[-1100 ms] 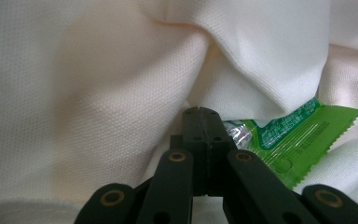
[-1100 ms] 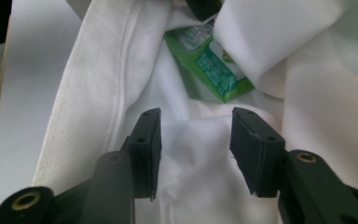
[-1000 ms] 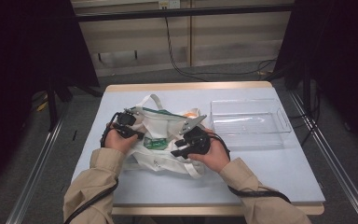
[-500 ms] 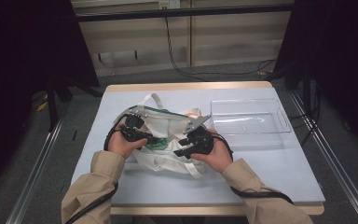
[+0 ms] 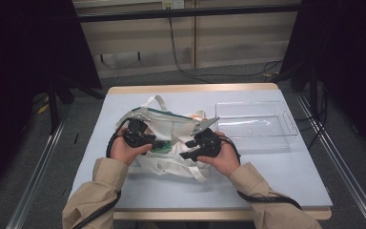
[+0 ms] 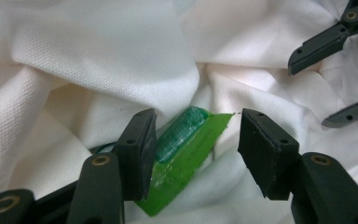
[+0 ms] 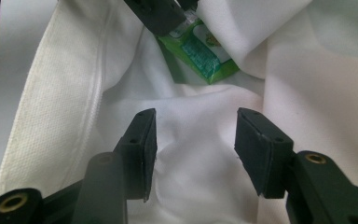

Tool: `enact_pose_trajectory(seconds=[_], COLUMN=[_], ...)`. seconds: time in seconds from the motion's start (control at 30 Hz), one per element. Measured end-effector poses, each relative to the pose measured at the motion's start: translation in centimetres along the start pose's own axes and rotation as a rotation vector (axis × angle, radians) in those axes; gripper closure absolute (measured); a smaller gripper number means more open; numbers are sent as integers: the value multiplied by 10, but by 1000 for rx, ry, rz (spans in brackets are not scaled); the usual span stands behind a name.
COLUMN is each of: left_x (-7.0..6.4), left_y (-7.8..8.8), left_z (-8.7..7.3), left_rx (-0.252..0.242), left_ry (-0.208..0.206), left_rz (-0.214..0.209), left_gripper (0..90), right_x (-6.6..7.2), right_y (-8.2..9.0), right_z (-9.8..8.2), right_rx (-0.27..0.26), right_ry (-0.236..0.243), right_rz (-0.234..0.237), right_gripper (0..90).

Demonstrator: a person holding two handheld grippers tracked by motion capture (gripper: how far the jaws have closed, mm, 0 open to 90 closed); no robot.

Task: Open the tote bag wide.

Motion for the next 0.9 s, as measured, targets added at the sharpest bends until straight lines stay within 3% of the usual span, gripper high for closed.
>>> enact_pose_trajectory(seconds=[0.17,0.4,0.53,0.57,0.6,0.73,0.77,0.83,0.9], left_x=[-6,-14,-15,-12,-11,-11,-10,-10,-10], left_y=[7,-11,-22,-22,-23,-28,-28,-29,-31], left_z=[2,-2,-5,-6,-6,-3,-2,0,1], left_rx=[-29,-17,49,84,108,130,142,158,170], left_ry=[-8,-43,-59,-101,-117,-115,-130,-135,-123], left_rz=[-8,-63,-51,-52,-41,2,-6,17,21], left_gripper=[505,534,596,604,629,741,766,865,900], right_x=[0,0,-1,-2,-2,-2,-2,-1,2], right_y=[2,6,7,7,8,7,6,4,2], right_z=[-3,-5,-6,-6,-7,-5,-5,-3,-2], right_rx=[7,10,10,8,8,6,-1,1,-2], right_ry=[-6,-5,-9,-6,-7,-11,-10,-7,-9], right_rz=[-8,-14,-17,-14,-14,-8,-6,-3,0], right_gripper=[486,478,477,477,476,472,471,469,466])
Point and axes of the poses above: each handheld gripper's, and its own axes: y roughly backward along the jaws, z roughly out of its top, x roughly to its left, the point moved 3 cm from there along -y, roughly forward along the jaws, and after that the axes turned 10 degrees about -y, right-handed, at the moved point
